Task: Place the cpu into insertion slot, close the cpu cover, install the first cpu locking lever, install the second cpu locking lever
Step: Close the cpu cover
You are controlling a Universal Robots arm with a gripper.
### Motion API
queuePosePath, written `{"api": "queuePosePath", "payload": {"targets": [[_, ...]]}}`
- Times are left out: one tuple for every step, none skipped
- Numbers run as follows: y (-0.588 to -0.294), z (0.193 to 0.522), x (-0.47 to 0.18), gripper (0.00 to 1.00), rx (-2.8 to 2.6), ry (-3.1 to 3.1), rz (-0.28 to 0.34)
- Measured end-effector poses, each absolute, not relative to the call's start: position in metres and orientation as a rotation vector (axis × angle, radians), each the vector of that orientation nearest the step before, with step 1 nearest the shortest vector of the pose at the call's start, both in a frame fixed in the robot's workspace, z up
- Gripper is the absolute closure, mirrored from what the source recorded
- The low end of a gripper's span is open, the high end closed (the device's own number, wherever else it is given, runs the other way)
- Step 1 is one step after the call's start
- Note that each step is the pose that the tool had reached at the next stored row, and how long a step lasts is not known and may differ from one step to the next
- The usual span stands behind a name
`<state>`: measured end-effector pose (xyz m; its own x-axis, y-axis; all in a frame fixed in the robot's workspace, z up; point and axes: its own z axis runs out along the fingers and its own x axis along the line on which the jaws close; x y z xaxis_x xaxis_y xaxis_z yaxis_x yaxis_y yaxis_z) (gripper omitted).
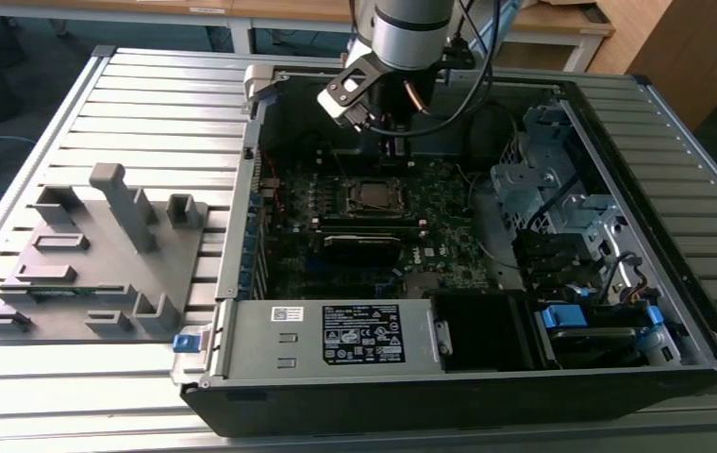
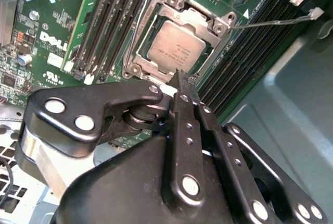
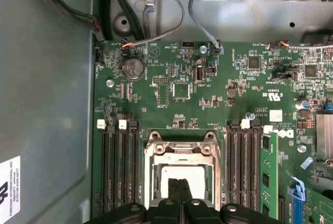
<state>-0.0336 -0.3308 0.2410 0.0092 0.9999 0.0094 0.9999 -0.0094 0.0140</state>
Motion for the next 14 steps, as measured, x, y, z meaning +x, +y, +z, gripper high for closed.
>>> {"api": "queuePosePath", "payload": {"targets": [[-0.3308,0.241,-0.0336,0.9,2.229,2.209,0.026],[-0.3308,0.241,-0.0336,0.9,2.229,2.209,0.026],[-0.3308,0.241,-0.0336,0.9,2.23,2.209,0.026],[-0.3308,0.2409,-0.0335,0.9,2.229,2.209,0.026],[-0.3307,0.2403,-0.0335,0.9,2.23,2.209,0.027],[-0.3307,0.2396,-0.0335,0.9,2.23,2.209,0.026],[-0.3308,0.2387,-0.0335,0.9,2.23,2.209,0.026],[-0.3308,0.2377,-0.0335,0.9,2.23,2.209,0.026],[-0.3308,0.2367,-0.0336,0.9,2.229,2.209,0.026],[-0.3308,0.236,-0.0339,0.9,2.23,2.209,0.026],[-0.3308,0.2354,-0.0343,0.9,2.23,2.209,0.026],[-0.3308,0.2348,-0.0354,0.9,2.229,2.209,0.026],[-0.3308,0.2343,-0.0369,0.9,2.229,2.209,0.027],[-0.3308,0.2336,-0.038,0.9,2.229,2.208,0.027]]}}
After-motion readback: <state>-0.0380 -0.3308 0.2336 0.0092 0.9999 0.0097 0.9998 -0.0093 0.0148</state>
